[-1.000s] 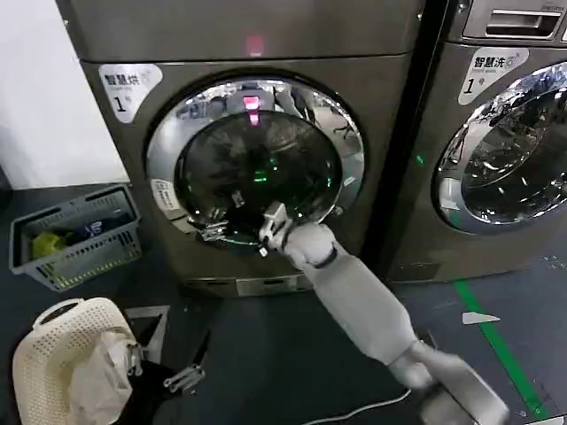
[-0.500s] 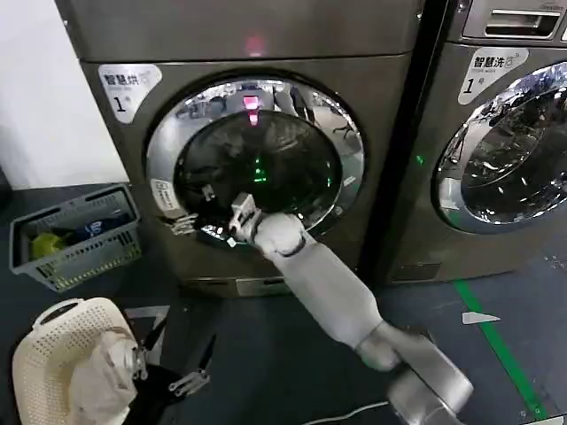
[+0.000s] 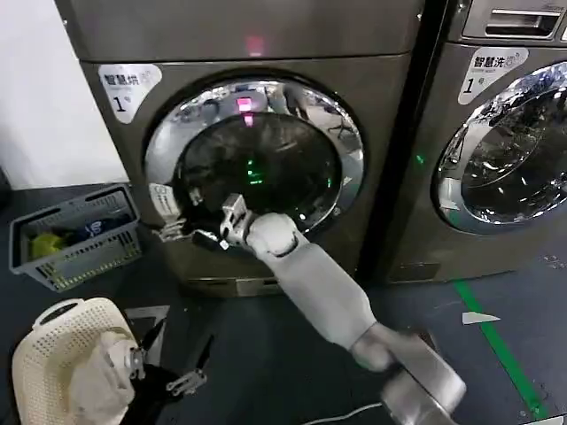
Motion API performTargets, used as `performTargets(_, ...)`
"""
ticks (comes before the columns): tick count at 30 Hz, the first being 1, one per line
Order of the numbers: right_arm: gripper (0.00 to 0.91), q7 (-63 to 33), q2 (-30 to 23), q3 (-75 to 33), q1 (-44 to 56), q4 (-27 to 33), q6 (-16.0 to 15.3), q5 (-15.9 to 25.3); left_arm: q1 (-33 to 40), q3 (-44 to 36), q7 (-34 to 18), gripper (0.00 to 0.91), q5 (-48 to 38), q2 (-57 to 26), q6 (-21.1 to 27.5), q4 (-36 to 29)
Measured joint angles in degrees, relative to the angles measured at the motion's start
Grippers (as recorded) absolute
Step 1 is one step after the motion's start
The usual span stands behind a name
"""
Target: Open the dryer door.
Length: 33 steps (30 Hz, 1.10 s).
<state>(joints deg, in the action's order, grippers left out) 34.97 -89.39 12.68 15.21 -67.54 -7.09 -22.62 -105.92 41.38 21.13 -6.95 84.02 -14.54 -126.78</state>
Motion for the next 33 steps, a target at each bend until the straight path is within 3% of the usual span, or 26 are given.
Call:
performTargets(9, 0.907, 8.3, 2.3, 0.2, 1.6, -3.1, -0.1, -4.8, 3.3, 6.8, -0.4, 0.907, -7.1, -2.1, 5.9, 1.9)
performTargets(21, 0.907, 14.1, 7.5, 0.4, 3.9, -10.4, -4.9, -9.2, 10.8, 14.2, -0.4, 0.907, -12.3, -7.5, 16.5, 2.6)
performTargets(24, 0.907, 16.7, 9.7, 0.5, 4.6, -12.7, -7.2, -12.1, 12.8, 15.3, -1.5, 0.907, -12.4, -9.2, 19.4, 3.1)
performTargets(27, 0.907, 19.1, 11.9, 0.4, 5.5, -15.2, -6.8, -13.3, 14.6, 16.5, -0.7, 0.907, -13.8, -10.9, 20.9, 3.7)
performTargets(33, 0.907, 23.4, 16.1, -0.5, 7.2, -19.1, -2.9, -14.4, 17.3, 18.8, 1.5, 0.907, -18.8, -15.0, 21.1, 5.0)
